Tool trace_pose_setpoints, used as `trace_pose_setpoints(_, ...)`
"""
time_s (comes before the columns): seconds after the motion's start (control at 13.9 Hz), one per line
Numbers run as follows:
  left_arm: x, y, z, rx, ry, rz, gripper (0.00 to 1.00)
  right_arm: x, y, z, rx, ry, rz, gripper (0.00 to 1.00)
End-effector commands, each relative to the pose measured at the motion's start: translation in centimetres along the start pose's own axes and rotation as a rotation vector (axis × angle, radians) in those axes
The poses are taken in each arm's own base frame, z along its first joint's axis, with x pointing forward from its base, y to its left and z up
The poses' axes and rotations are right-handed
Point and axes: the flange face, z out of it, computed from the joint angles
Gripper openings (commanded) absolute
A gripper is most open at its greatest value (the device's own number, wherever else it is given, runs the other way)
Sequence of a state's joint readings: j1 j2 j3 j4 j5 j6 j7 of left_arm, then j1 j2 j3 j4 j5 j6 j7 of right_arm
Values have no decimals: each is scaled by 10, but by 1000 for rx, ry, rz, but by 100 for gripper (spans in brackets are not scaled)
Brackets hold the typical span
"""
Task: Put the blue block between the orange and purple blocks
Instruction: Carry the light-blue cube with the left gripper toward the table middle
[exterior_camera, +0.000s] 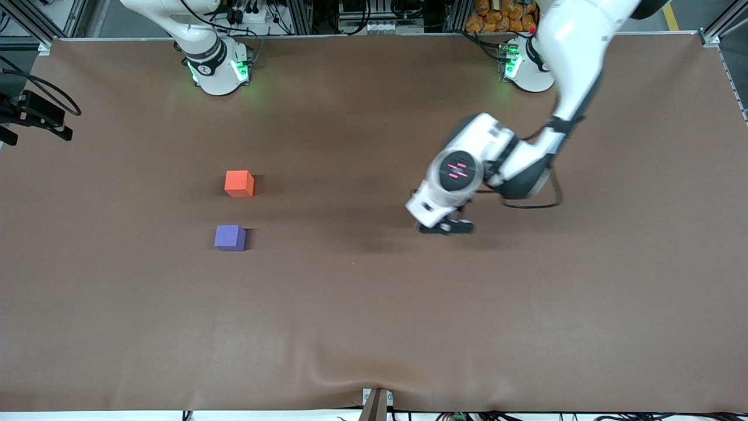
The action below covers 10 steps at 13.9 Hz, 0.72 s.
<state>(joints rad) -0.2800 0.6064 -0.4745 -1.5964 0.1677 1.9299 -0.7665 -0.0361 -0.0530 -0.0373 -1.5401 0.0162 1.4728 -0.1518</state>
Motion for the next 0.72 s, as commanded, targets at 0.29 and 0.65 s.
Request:
trace_pose_setpoints(0.29,-44,135,55,-28,-7,-29,58,-6,1,-2,8,0,15,100)
trace_pose_setpoints(0.65,-62,162,70,3,100,-58,100,-2,-2,2,-4,-8,4,100)
